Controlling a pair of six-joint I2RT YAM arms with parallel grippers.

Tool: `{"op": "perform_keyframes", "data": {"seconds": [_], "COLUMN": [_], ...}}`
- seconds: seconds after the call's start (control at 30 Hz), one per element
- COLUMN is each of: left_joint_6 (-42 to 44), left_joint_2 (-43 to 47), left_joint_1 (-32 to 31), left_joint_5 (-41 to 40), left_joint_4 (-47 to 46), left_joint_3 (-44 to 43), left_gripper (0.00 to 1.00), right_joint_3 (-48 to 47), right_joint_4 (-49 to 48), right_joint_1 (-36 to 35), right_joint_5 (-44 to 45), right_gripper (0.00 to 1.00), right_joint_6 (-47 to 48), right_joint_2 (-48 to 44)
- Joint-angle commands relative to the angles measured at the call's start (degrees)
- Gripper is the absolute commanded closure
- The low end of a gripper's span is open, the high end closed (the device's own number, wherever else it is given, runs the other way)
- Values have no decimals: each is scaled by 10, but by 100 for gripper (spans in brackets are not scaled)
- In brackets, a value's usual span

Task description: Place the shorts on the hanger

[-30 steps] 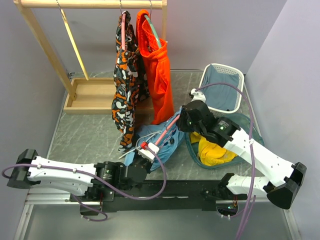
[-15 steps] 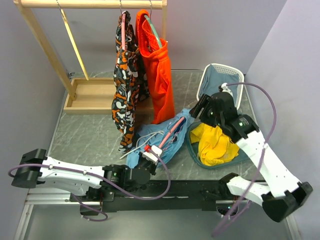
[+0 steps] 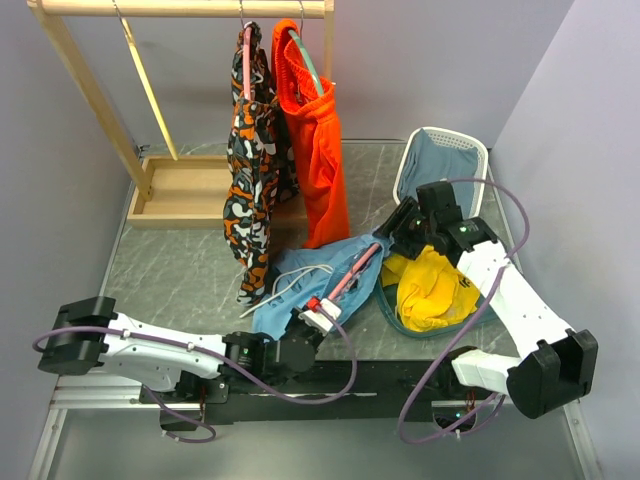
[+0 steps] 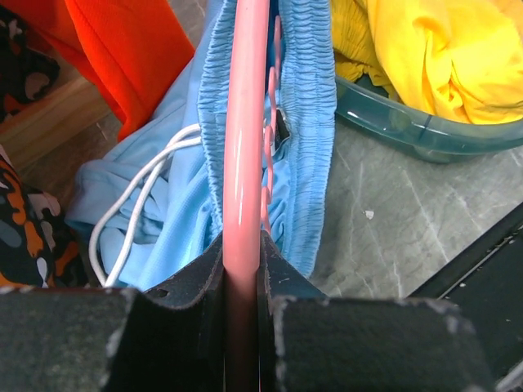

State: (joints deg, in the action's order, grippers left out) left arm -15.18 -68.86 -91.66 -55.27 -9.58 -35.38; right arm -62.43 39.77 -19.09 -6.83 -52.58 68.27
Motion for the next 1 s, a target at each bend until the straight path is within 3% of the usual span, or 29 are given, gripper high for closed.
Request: {"op": "perform_keyframes", "data": {"seconds": [0.0,0.17,0.3,0.37,0.4,0.43,0.57,0.7,0.87,0.97], "left_joint_6": [52,77,67,47,39,31,-38,-80,-195,-274], "left_joint_2": [-8,-12,-29,-29,-27,-25,-1,69,137,147], "left_joint_1": [-3,4,31,39,45,46,46,46,59,131], "left_joint_5": [-29,-5,35,57,67,80,113,164,151,203], "left_joint_4": [-79,-98,-101,-98,-92,-84,1,93,237,319], "left_joint_3": [-47,-57,-76,-78,-81,-84,-111,-116,-148,-157], "left_gripper": [99,99,99,99,91,85,49,31,30,37], "right_joint_3": [35,25,21,25,28,36,42,43,37,31], "right_joint_4": [-10,15,19,17,8,6,-4,-30,-56,-68], "right_joint_1": [2,3,2,2,2,2,1,2,2,2], "right_joint_5": [-38,-42,-48,-49,-52,-57,-47,-58,-86,-99], "right_gripper": [41,51,65,78,85,99,100,100,100,100], "right_joint_6": [-18,-13,-4,2,4,7,14,11,31,41], "right_joint_2": [-14,-15,-13,-12,-12,-12,-15,-11,-16,-27]}}
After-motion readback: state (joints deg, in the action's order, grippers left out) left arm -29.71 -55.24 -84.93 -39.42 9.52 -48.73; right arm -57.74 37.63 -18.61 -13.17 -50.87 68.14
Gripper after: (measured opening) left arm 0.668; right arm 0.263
